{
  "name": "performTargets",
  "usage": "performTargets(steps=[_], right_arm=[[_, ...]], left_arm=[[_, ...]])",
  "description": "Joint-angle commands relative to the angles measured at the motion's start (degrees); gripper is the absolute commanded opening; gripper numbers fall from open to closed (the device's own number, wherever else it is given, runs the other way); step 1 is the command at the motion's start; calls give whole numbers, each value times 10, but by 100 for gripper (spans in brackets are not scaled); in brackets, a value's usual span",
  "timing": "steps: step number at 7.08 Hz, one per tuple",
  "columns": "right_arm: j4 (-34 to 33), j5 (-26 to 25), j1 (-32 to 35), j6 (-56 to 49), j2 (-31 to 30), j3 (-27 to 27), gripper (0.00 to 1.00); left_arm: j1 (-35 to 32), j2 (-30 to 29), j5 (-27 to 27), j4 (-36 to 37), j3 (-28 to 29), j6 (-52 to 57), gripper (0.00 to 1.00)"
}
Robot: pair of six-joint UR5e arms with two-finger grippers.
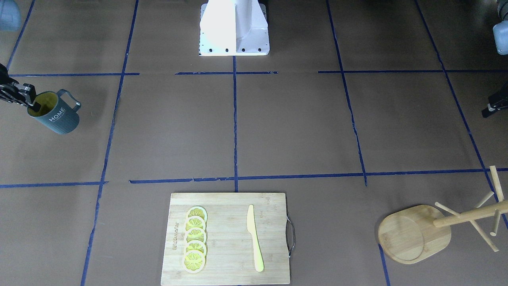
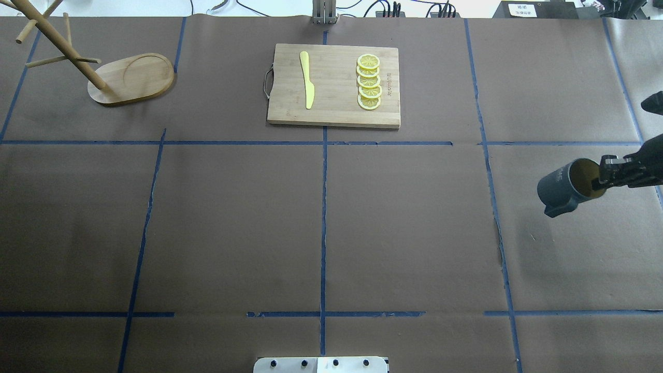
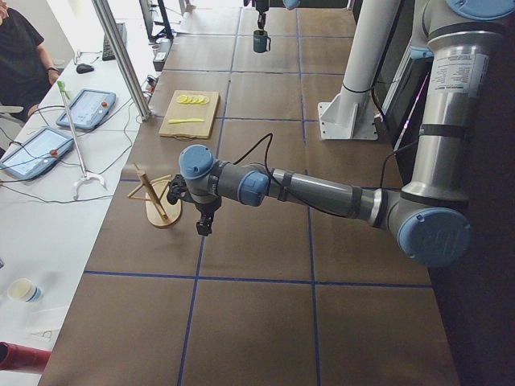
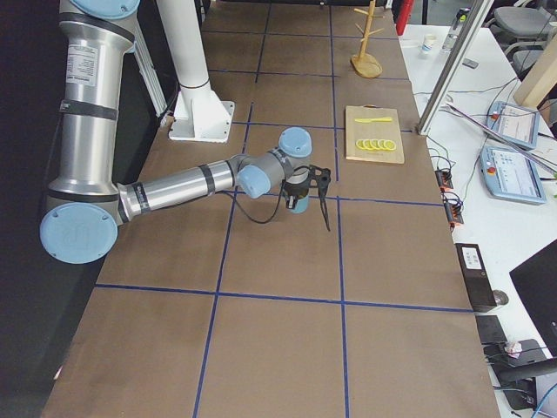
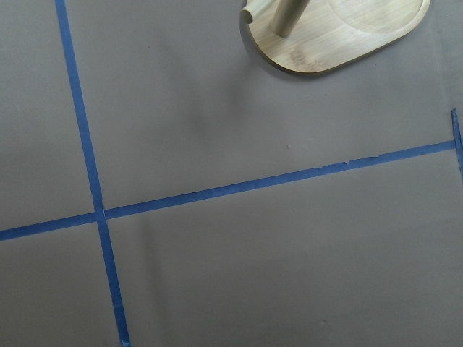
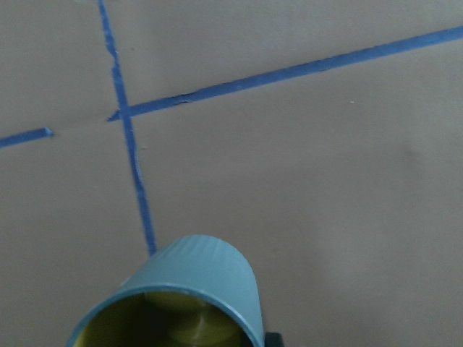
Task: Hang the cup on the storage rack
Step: 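Carry the blue mug with the right gripper to the table center, set upright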
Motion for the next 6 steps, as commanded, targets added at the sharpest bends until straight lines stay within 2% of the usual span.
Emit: performTargets(steps=[1,2,3,4,6], right_arm=[[-98,-37,-84,157,132,22,0],[-106,-102,-176,275,198,16,0],[-155,-158,-231,348,296,-21,0],[-202,-184,-261,392,381,-67,0],[-202,-208,-284,456,458,-142,0]], left_arm=[[0,-1,0,0,-1,0,100],[0,-1,0,0,-1,0,100],[0,-1,0,-1,-2,0,100],[0,0,0,-1,-2,0,100],[0,-1,-1,-1,-3,0,100]])
